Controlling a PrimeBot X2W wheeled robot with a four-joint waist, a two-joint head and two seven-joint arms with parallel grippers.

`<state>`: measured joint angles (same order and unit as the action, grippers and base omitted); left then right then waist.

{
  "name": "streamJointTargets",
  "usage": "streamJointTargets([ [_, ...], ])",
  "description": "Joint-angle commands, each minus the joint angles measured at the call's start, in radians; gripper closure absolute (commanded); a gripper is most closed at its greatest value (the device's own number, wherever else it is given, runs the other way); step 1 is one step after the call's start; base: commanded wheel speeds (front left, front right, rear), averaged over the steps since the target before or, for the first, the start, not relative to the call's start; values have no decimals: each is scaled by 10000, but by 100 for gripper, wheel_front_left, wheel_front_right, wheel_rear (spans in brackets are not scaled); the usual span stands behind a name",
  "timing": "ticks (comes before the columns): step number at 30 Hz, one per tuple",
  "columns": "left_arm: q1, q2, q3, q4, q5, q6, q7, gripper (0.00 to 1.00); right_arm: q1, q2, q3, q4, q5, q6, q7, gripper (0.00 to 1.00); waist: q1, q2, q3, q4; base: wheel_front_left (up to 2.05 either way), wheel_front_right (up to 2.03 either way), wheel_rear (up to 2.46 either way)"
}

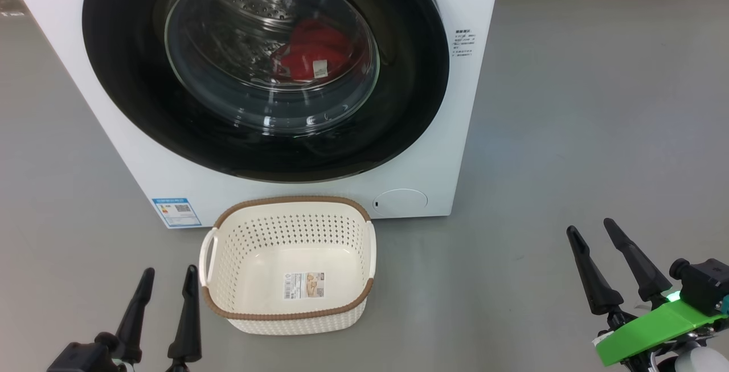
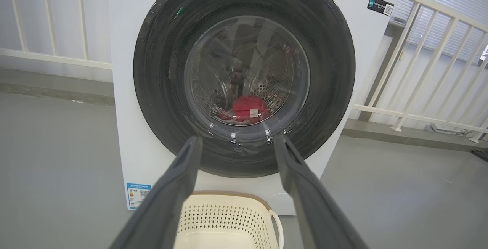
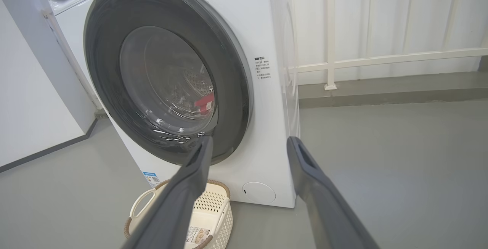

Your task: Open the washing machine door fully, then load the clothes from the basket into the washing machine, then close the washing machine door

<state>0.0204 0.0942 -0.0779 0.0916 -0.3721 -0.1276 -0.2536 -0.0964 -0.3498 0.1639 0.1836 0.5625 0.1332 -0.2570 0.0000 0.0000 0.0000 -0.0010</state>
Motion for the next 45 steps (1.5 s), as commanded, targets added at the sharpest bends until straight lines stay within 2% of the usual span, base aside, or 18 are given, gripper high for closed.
streamJointTargets([
  [1,-148,167,316,-229,-76,-31,-82,0,60,-137,119,-245,-106,-25,-48,0,0,0,8,13,0,0,0],
  [33,-180,154,312,-90,-169,-31,-82,0,46,-104,46,-212,-147,-25,-48,0,0,0,-22,72,0,0,0],
  [34,0,0,-13,104,-90,0,0,100,27,40,-92,20,-64,0,0,100,0,0,-22,72,0,0,0],
  [40,106,-132,-32,453,-391,0,86,100,169,308,-88,356,193,1,80,100,2,0,-23,72,0,0,0],
  [43,72,-127,18,480,-804,0,195,100,171,388,-169,352,542,0,195,100,22,0,-43,70,0,0,0],
  [45,51,-126,42,500,-1007,0,248,100,170,429,-209,359,714,0,251,100,12,0,-39,69,0,0,0],
])
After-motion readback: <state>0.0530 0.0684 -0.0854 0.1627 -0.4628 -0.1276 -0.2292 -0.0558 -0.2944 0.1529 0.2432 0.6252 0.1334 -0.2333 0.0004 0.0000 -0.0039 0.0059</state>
